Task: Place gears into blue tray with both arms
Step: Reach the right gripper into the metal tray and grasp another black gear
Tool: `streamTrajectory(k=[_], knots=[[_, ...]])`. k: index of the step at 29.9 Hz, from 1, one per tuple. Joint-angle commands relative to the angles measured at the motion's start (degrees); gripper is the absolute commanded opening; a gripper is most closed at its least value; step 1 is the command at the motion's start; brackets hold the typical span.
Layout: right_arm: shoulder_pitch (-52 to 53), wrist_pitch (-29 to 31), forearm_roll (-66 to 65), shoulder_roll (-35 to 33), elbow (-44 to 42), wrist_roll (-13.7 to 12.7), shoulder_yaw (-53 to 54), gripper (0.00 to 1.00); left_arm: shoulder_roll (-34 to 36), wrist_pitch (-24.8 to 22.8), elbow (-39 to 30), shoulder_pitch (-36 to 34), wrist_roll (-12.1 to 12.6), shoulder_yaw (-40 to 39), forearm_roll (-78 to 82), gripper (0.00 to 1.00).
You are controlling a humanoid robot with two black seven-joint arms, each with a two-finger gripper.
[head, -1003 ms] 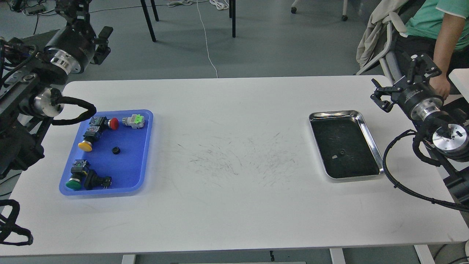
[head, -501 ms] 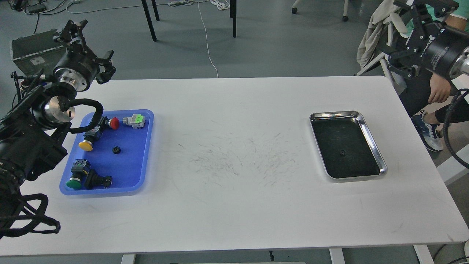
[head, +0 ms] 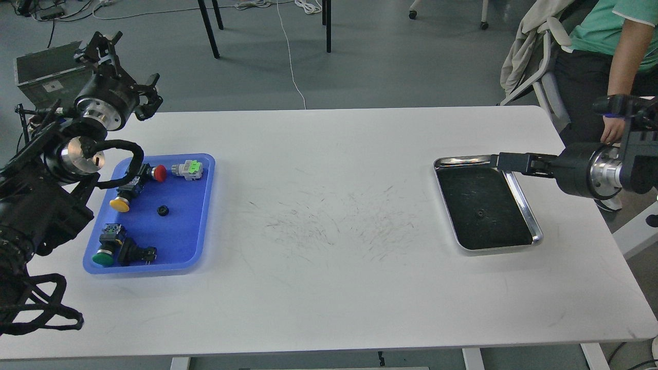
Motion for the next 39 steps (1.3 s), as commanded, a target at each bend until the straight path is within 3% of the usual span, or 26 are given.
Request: streamTrajectory(k=[1,15,30,39], knots=[[-0.09,0.0,-0.48,3.19,-1.83,-2.59,-4.05,0.99,0.01,0.01,0.02,0.11,0.0,0.07,0.09,0.98],[-3.61,-0.62,-1.53,18.04,-16.16,-3.92,-10.21,0.98,-0.25,0.1,-0.07,0.11,-0.62,0.07,0.01,0.98],[-4.58,-1.06,-1.62,24.9,-22.93,-4.36,-11.88,0.89,-0.43,0.18,-0.16,0.46,-0.8,0.07,0.01,0.98],[-4.66,-0.97,-3.82,25.08,-23.73,-4.36,-11.97,0.69,-0.34,0.1,-0.16,0.37,-0.8,0.07,0.01,0.98]])
